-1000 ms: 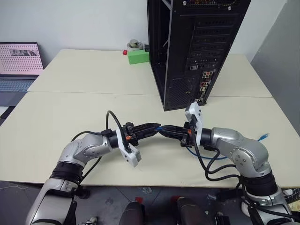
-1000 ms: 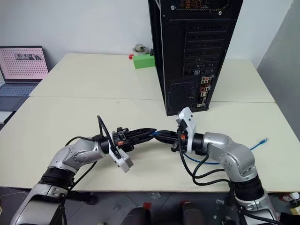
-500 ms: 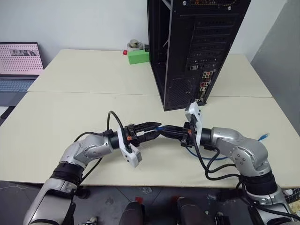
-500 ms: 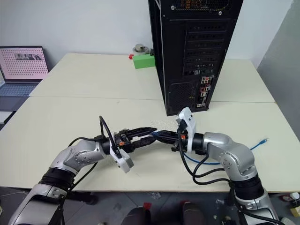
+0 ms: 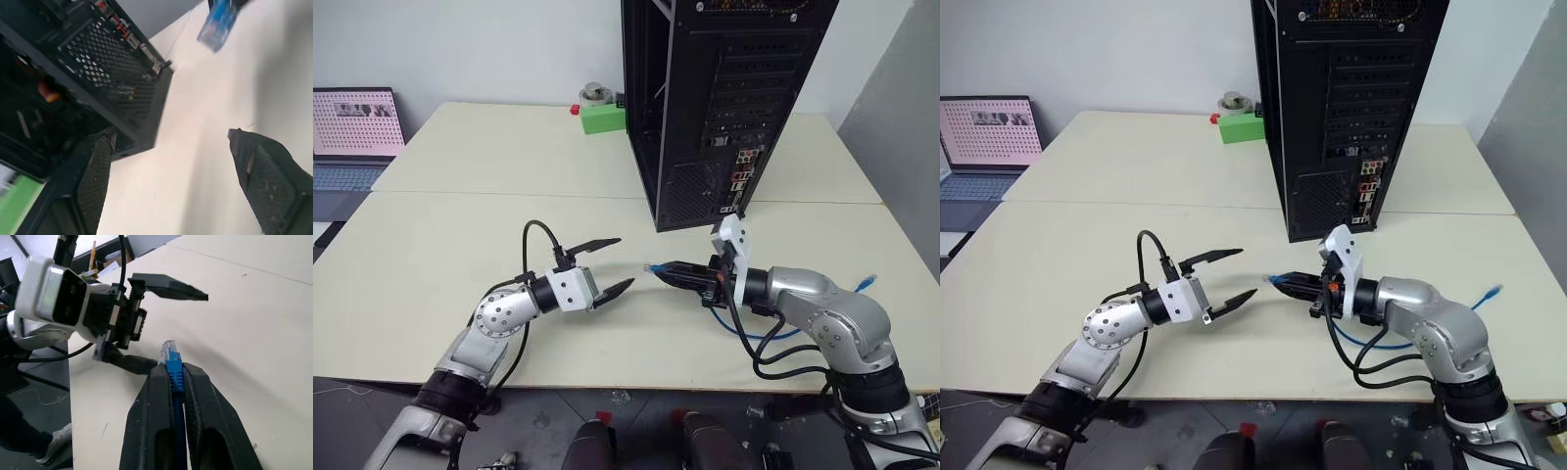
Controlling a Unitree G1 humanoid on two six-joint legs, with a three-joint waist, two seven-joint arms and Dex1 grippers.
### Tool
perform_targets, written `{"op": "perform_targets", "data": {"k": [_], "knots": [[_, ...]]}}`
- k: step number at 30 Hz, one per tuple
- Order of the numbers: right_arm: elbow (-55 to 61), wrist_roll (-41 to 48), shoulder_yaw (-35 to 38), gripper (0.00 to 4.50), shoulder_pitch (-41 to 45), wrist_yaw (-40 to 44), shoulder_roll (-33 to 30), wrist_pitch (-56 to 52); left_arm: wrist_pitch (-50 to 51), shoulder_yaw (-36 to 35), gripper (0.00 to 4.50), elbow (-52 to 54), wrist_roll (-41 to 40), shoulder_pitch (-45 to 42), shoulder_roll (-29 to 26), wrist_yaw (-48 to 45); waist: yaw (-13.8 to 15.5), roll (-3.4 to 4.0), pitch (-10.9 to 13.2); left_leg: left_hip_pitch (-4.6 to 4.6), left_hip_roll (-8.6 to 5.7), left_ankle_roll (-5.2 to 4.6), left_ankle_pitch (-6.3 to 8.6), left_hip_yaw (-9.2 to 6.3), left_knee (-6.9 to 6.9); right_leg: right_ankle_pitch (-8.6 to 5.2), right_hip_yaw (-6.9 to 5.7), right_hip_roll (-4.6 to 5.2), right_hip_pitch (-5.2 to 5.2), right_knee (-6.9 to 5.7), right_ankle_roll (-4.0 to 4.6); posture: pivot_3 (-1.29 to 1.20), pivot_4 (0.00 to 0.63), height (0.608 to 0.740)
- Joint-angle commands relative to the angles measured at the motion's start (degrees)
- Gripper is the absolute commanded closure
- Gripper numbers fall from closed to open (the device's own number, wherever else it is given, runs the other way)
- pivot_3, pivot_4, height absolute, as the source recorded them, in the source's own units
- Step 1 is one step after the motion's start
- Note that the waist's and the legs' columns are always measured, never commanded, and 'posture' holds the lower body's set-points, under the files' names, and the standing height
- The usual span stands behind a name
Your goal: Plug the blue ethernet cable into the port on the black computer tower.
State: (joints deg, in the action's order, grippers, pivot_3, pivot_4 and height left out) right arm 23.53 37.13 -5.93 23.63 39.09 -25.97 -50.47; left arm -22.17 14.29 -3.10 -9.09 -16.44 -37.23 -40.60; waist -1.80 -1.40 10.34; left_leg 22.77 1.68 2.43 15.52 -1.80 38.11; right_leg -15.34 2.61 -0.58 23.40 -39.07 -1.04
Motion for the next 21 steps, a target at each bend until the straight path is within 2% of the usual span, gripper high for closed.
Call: {"op": "perform_targets", "data": {"k": [1, 6, 11, 16, 21], "knots": [[3.83, -1.71, 1.52, 4.48, -0.71, -1.94, -1.08, 2.46, 12.06, -2.02, 0.62, 7.43, -5.77, 1.23, 0.24, -1.71, 0.0, 0.0, 0.0, 0.0, -0.01, 0.0, 0.0, 0.0, 0.0, 0.0, 0.0, -0.01, 0.0, 0.0, 0.0, 0.0, 0.15, 0.74], [7.11, -7.57, 2.11, 4.48, -3.02, -10.48, 0.27, 4.81, 31.44, -4.34, 0.62, 16.16, -12.22, -0.7, -0.41, -0.67, 0.0, 0.0, 0.0, 0.03, -0.02, 0.0, 0.0, -0.06, 0.0, -0.01, -0.03, -0.06, 0.0, 0.03, -0.01, 0.0, 0.15, 0.74], [8.48, -15.44, 1.53, 4.48, -3.75, -23.68, 6.51, 6.14, 45.16, -6.2, 0.62, 21.07, -15.35, -5.4, -0.86, -0.32, 0.01, 0.0, 0.0, 0.02, -0.07, 0.01, 0.0, -0.05, 0.01, -0.02, -0.01, -0.15, 0.0, 0.02, -0.02, 0.0, 0.15, 0.74], [5.52, -22.9, 3.75, 4.48, -2.29, -34.39, 12.13, 8.85, 50.09, -5.49, 0.62, 22.32, -13.77, -9.9, 0.94, 0.94, 0.01, 0.0, 0.0, 0.01, -0.07, 0.03, -0.01, -0.03, 0.0, -0.02, 0.02, -0.18, 0.02, 0.03, 0.0, 0.0, 0.15, 0.74], [-2.09, -26.49, 6.75, 4.48, 2.52, -39.23, 15.16, 11.87, 46.52, -3.72, 0.62, 20.98, -9.1, -12.01, 5.65, 3.39, 0.07, 0.0, 0.0, 0.01, -0.13, 0.04, -0.02, 0.03, 0.01, -0.01, 0.06, -0.17, 0.02, 0.03, 0.01, 0.0, 0.15, 0.74]]}}
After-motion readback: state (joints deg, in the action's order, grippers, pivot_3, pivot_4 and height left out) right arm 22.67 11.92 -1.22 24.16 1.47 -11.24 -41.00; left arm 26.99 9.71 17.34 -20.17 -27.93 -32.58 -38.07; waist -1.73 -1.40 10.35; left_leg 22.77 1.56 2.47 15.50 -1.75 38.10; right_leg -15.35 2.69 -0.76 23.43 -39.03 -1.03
